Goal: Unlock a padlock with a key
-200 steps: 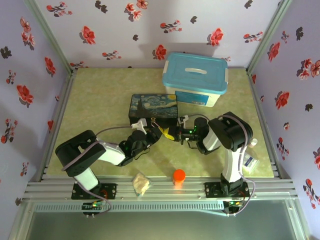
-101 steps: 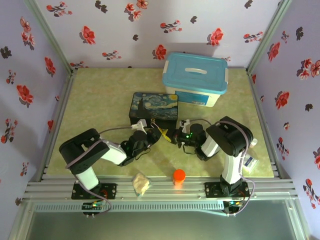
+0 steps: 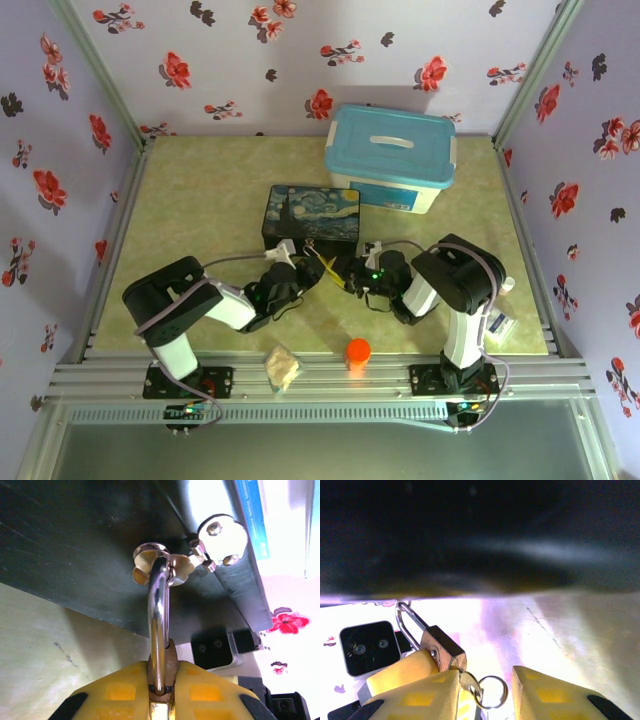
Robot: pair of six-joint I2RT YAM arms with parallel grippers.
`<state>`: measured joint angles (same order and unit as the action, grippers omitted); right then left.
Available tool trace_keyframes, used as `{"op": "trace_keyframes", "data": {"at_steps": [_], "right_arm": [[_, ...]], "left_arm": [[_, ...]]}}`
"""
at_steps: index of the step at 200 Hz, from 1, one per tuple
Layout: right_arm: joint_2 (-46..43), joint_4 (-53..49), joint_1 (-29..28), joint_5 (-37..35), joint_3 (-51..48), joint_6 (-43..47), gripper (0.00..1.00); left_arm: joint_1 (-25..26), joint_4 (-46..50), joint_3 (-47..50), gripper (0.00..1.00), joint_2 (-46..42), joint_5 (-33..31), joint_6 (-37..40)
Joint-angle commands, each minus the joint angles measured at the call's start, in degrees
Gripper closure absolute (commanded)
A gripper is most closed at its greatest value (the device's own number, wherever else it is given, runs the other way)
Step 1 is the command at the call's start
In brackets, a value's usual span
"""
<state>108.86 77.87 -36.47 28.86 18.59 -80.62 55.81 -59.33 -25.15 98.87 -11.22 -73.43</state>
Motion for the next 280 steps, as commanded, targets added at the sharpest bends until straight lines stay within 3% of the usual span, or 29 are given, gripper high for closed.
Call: {"op": "trace_keyframes", "data": {"at_steps": [1,35,78,152,201,225,242,280], "right_arm": [[2.4,1.5,-0.2,-2.2,-1.2,3.9,0.68],[0.3,-1.2,1.0,-4.7,-5.6,9.9,0.64],[-4.2,-12.1,1.0,-6.3,-5.9,17.2,0.61],[-24.8,-45.1,0.3,-13.4,-2.6,29.6,0.53],[-39.8,-75.7,-6.6,-29.4,5.3,51.3,0.54],[-43.7,-76.6,-9.2,-34.4,4.5,61.0,0.59],[-44.7,-69.5,-12.3,-35.7,1.9,67.6,0.61],[-39.5,-70.9,-16.9,-41.4,6.6,79.7,0.62]], "left_arm": [[3.4,-7.9,-2.3,1.0,-0.5,8.1,0.5],[3.1,-3.8,-1.5,1.0,-2.6,5.9,2.7],[3.1,-1.0,-1.0,1.0,-4.4,4.5,4.2],[3.1,-2.6,0.5,1.0,-4.5,3.7,4.1],[3.1,-2.0,0.2,1.0,-4.1,4.0,4.3],[3.1,-1.3,-0.4,1.0,-4.1,4.5,4.4],[3.1,-1.0,-0.5,1.0,-4.4,4.7,4.6],[3.1,0.0,-0.4,1.0,-5.0,4.7,4.4]]}}
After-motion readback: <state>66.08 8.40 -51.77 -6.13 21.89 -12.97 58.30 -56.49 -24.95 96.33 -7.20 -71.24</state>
